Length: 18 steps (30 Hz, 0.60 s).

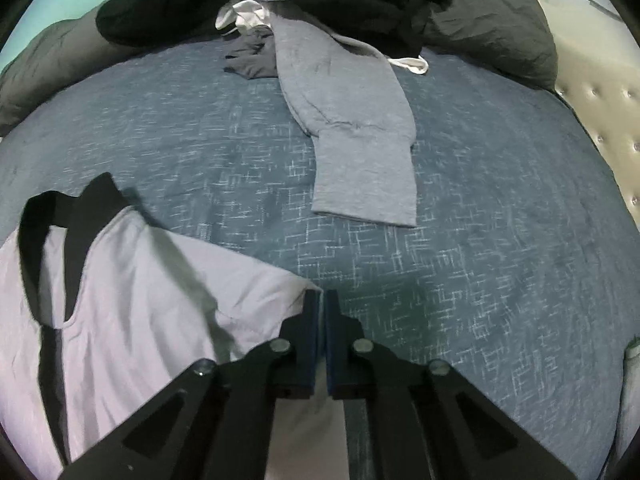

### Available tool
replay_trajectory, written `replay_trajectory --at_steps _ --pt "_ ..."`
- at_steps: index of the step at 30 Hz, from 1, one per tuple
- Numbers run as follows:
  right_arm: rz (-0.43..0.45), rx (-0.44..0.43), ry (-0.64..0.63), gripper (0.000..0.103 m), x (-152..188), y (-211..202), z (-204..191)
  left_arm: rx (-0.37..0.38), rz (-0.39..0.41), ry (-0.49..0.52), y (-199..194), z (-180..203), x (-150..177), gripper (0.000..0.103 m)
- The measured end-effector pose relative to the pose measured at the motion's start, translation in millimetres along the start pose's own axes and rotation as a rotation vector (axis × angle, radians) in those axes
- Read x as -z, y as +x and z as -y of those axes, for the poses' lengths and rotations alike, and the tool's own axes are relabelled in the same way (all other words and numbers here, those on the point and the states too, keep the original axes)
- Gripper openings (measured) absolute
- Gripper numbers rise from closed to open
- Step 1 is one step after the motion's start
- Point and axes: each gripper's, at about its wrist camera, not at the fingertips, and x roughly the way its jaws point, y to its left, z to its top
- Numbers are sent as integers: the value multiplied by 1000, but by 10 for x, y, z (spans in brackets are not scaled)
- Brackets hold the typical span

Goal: Fold clothes

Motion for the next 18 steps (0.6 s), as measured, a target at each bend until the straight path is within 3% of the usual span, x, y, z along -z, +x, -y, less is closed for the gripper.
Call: replay_trajectory --at_steps 16,18 --pt "126 58 114 0 -102 76 189 28 -8 -30 -31 -65 35 33" --pt "130 -4 110 0 -97 83 215 29 -9 -30 -35 -70 36 33"
